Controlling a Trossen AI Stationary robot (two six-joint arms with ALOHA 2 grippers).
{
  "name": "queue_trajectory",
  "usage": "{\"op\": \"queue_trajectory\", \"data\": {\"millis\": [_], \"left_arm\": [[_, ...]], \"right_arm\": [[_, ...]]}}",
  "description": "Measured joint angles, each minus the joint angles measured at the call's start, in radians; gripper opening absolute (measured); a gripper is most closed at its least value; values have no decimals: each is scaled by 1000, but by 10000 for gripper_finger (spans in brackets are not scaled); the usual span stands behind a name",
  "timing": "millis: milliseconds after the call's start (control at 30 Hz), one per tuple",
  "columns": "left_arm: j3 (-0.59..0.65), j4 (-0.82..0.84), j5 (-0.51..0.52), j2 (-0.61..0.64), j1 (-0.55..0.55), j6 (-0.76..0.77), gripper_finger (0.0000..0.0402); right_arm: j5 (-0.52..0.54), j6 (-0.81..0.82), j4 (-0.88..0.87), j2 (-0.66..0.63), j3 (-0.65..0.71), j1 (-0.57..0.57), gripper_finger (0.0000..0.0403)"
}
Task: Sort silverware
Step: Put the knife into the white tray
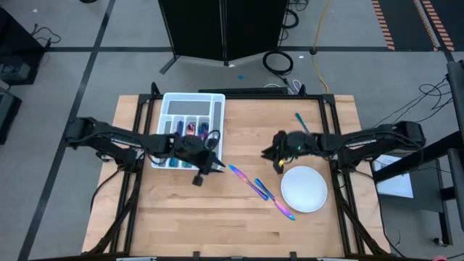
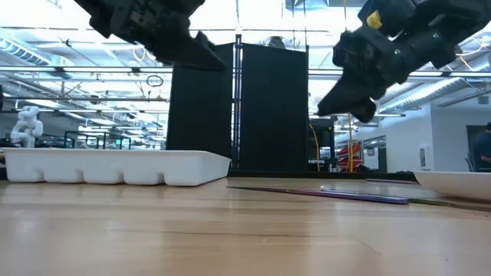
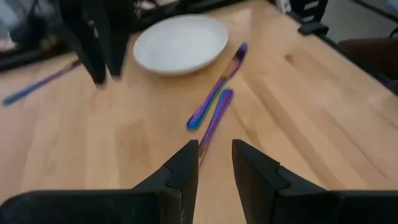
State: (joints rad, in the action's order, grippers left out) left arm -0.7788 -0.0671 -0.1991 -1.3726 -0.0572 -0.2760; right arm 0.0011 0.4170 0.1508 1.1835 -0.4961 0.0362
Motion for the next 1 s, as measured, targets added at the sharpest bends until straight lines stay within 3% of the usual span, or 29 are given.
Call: {"op": "queue_trajectory", "data": {"millis": [167, 367, 667, 1000], "left_arm": [[0, -130, 14, -111, -35, 5, 100], [0, -195, 87, -243, -58, 8, 100], [0, -228, 220, -284, -69, 35, 100], [0, -240, 226, -284, -69, 35, 100]], "right_arm": [[129, 57, 44, 139, 0, -122, 79], [180, 29, 145, 311, -27, -185, 79], [153, -167, -3, 513, -271, -251, 79], [156, -133, -239, 657, -442, -275, 79]]}}
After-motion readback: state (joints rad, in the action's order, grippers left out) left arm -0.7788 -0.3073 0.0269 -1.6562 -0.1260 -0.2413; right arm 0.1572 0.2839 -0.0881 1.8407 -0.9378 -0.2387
